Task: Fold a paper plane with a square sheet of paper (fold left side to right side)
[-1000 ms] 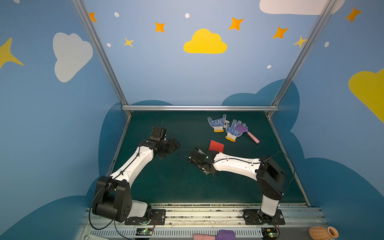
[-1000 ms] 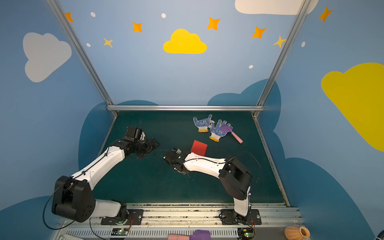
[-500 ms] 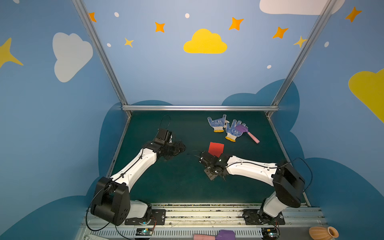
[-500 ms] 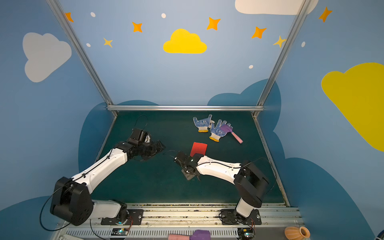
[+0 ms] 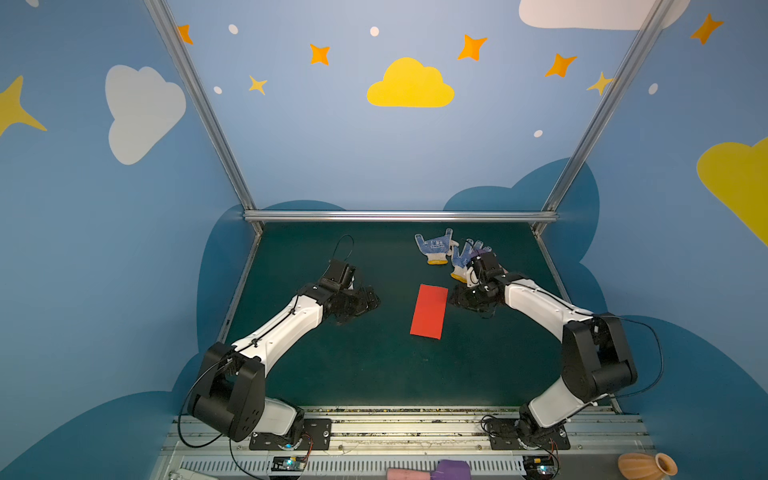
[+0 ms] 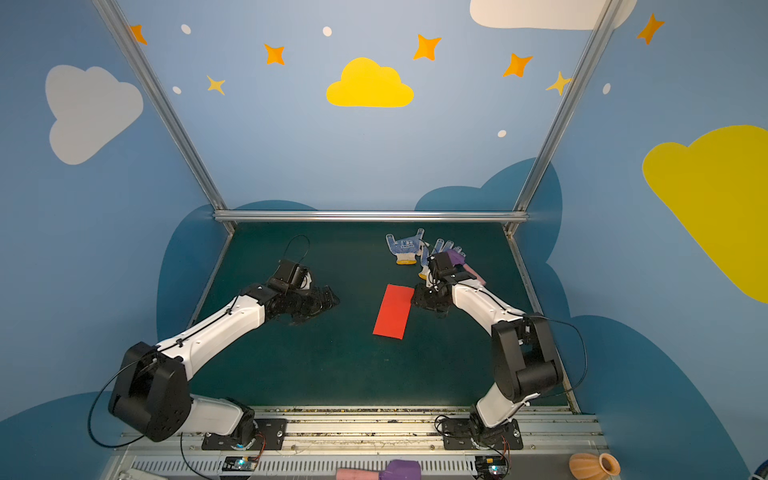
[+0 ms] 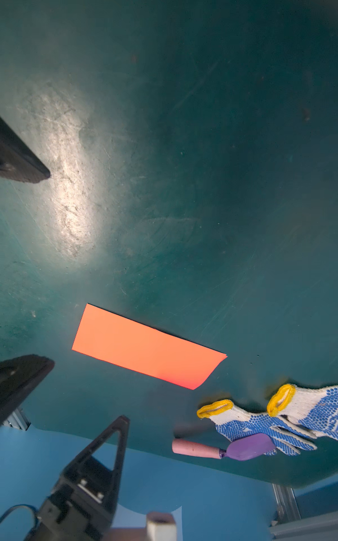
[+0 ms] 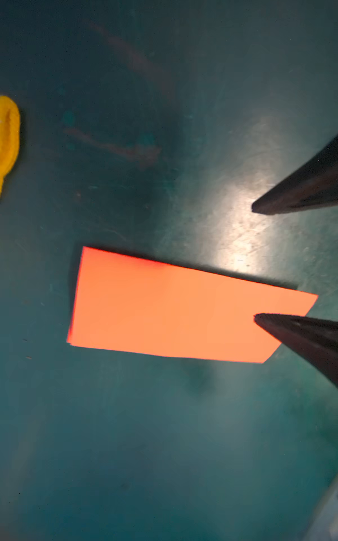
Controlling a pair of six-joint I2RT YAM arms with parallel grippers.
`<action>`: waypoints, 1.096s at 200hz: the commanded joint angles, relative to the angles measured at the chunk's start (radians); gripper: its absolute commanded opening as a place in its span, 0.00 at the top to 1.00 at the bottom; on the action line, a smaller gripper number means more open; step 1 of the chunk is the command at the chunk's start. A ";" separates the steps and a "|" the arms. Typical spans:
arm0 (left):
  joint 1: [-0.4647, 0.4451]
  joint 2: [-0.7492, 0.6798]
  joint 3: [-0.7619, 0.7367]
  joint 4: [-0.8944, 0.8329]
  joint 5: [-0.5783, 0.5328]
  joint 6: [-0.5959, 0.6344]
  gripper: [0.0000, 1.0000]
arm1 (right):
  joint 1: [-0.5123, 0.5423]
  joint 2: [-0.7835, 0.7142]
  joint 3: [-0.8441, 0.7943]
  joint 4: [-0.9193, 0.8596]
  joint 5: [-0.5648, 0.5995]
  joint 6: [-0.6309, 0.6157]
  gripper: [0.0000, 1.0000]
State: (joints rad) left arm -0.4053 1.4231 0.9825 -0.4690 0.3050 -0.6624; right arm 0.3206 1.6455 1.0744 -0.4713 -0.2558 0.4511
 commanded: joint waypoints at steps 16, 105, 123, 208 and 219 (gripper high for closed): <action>-0.004 0.019 0.037 -0.012 -0.014 0.006 0.07 | -0.066 0.054 -0.051 0.139 -0.269 0.078 0.46; -0.024 0.057 0.074 -0.020 -0.021 0.007 0.07 | -0.071 0.154 -0.189 0.385 -0.399 0.200 0.46; -0.026 0.059 0.077 -0.024 -0.026 0.008 0.07 | -0.072 0.170 -0.193 0.402 -0.413 0.204 0.48; -0.029 0.058 0.092 -0.037 -0.035 0.009 0.07 | -0.072 0.232 -0.195 0.452 -0.459 0.213 0.69; -0.030 0.057 0.093 -0.039 -0.035 0.010 0.07 | -0.072 0.237 -0.197 0.454 -0.464 0.210 0.75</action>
State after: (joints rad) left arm -0.4324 1.4738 1.0500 -0.4793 0.2821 -0.6624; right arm 0.2470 1.8553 0.8955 -0.0196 -0.7097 0.6605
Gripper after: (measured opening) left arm 0.931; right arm 0.298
